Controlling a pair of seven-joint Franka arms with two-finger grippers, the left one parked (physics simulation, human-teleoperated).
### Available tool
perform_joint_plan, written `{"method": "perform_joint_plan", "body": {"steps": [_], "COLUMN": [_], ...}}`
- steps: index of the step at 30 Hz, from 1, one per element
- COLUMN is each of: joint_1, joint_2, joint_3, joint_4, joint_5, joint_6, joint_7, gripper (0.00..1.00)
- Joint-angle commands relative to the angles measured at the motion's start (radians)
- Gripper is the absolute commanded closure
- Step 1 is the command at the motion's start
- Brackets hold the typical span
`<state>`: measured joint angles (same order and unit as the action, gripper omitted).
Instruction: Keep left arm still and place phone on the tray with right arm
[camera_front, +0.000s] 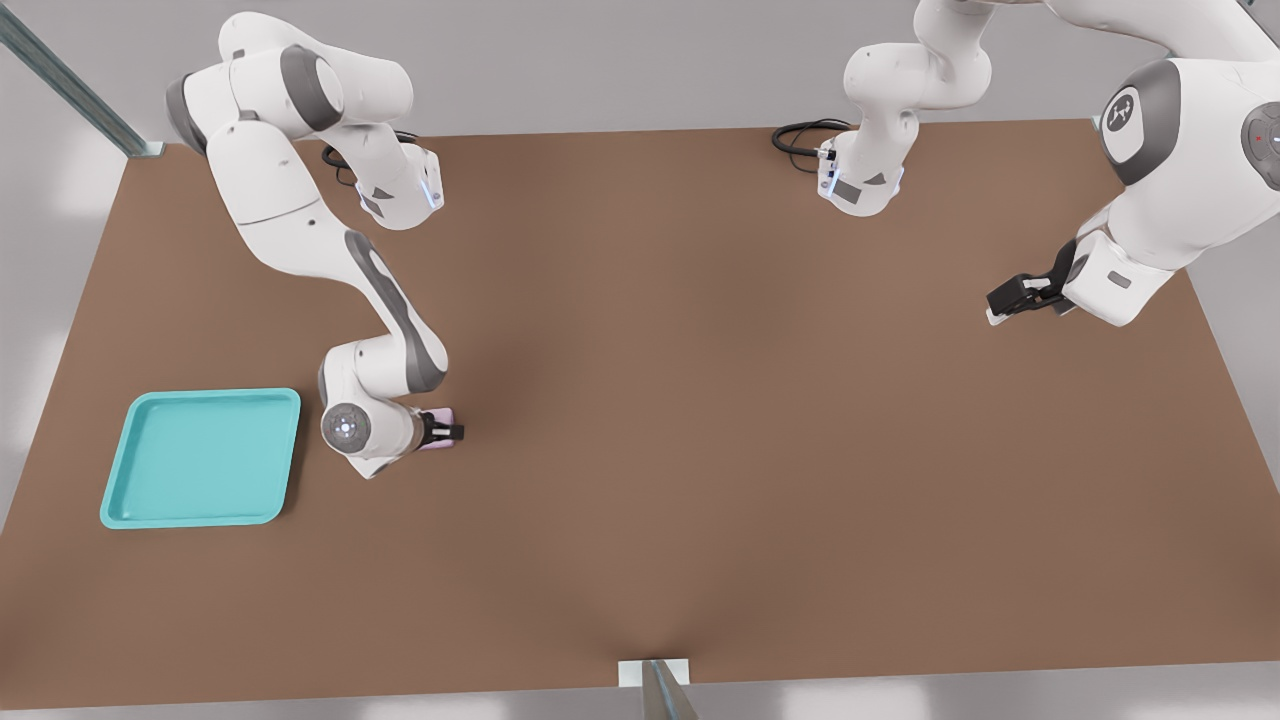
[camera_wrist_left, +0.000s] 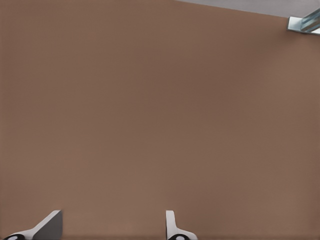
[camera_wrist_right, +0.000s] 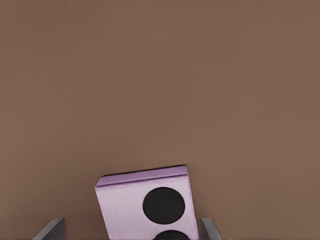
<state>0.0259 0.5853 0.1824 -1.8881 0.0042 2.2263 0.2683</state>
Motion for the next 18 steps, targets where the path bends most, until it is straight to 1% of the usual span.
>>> {"method": "perform_joint_plan", "body": {"steps": [1, 6, 18], "joint_1": [0.000, -0.001, 0.000], "joint_2": [0.010, 0.018, 0.033], "joint_3": [0.000, 0.000, 0.002], "joint_4": [0.000, -0.016, -0.029], "joint_5": [0.000, 0.000, 0.000], "joint_6": [0.038, 0.044, 0.046], "joint_7": [0.065, -0.037, -0.066], "gripper": [0.00, 0.00, 0.00]}}
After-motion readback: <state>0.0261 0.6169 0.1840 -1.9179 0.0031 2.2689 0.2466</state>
